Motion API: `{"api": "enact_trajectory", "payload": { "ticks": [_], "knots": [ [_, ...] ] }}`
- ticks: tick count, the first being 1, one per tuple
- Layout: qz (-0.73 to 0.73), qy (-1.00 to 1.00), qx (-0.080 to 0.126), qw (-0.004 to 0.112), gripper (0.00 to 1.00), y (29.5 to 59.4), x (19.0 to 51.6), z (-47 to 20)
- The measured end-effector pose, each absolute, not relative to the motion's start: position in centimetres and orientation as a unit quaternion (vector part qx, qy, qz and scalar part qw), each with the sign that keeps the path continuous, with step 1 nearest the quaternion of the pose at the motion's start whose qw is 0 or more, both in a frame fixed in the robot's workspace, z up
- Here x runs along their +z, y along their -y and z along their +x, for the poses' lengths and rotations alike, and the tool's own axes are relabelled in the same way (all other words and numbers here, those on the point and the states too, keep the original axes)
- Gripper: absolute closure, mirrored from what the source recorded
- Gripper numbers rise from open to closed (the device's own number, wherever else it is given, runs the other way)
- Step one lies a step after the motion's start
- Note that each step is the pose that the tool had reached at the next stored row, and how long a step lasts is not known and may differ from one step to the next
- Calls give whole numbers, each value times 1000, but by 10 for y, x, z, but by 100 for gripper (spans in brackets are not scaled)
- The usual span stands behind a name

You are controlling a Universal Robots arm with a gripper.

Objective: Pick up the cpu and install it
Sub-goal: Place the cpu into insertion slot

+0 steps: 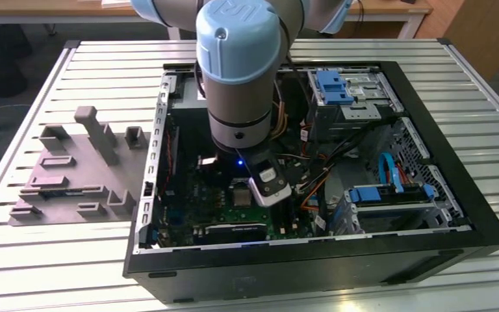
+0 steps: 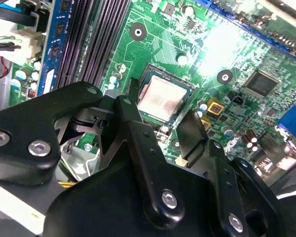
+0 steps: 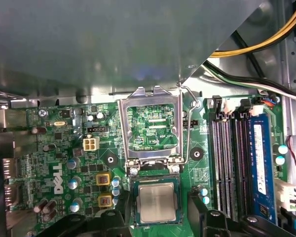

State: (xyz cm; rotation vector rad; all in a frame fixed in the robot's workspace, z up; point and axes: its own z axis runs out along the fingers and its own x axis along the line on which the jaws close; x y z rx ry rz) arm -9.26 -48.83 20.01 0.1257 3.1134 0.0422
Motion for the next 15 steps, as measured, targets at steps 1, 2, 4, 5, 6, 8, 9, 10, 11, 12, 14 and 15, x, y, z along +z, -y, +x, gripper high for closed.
{"api": "enact_trajectory", "payload": {
  "ticks": [1, 2, 4, 5, 6, 8, 9, 10, 11, 12, 14, 15],
  "knots": [
    [40, -999, 14, 13, 43, 488, 201, -93],
    [40, -999, 14, 13, 43, 488, 201, -93],
    [40, -999, 14, 13, 50, 488, 201, -93],
    [40, -999, 14, 13, 56, 488, 201, -93],
    [40, -999, 14, 13, 56, 488, 201, -93],
    [40, -999, 14, 13, 62, 488, 202, -93],
    [40, -999, 14, 13, 68, 488, 202, -93],
    [40, -999, 14, 13, 74, 488, 202, -93],
    [40, -999, 14, 13, 74, 488, 202, -93],
    [40, -999, 14, 13, 80, 488, 202, -93],
    [40, -999, 13, 13, 85, 488, 203, -93],
    [40, -999, 13, 13, 89, 488, 204, -93]
  ]
}}
